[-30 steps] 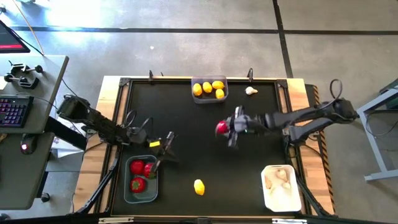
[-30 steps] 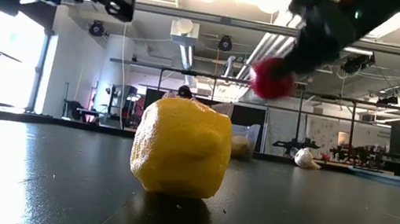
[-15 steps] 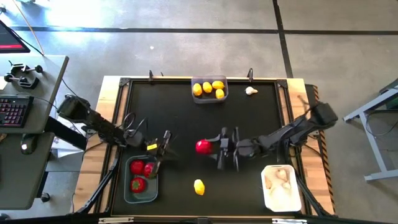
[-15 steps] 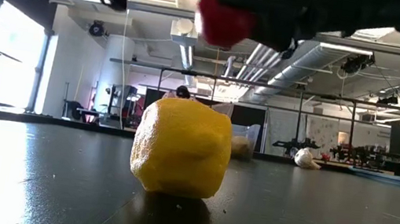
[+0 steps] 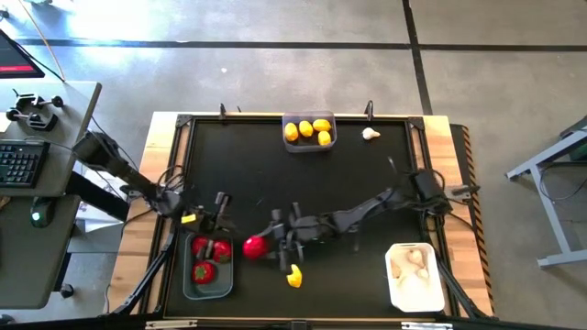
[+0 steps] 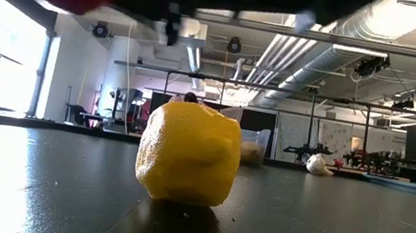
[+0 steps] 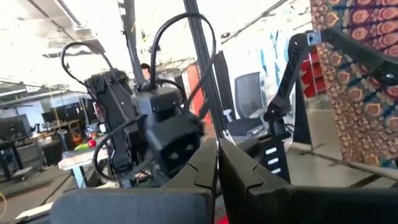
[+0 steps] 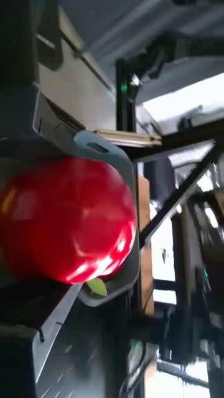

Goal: Sort produce into baskets
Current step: Put the tomato into the dark green bin

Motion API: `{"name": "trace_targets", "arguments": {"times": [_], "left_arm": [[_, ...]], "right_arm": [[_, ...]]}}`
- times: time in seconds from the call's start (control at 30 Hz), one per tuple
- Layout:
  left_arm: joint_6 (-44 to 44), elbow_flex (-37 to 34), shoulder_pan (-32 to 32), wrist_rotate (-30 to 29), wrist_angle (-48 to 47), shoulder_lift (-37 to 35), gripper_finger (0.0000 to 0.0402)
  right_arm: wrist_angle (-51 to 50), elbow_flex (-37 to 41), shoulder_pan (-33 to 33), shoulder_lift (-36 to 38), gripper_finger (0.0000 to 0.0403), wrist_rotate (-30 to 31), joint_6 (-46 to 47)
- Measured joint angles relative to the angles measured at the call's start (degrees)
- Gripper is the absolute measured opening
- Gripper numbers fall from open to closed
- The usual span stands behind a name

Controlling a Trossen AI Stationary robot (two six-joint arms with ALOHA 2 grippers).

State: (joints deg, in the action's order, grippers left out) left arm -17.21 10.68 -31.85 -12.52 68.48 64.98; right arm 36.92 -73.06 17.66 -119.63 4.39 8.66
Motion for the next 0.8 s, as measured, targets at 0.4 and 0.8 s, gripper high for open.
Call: {"name": "trace_targets", "arguments": {"times": [0.4, 0.8], "left_arm": [[0.54, -4.77, -0.31, -0.99, -0.14, -5.62, 0.0001], [0.56, -4.79, -0.25, -2.05, -0.05, -5.62, 0.0001]], "right_arm": [[-20.55, -32.36, -1.94, -18.59, 0.0228, -11.76, -2.07], [-24.4, -42.59, -3.13, -26.02, 0.0228, -13.69, 3.95]]}}
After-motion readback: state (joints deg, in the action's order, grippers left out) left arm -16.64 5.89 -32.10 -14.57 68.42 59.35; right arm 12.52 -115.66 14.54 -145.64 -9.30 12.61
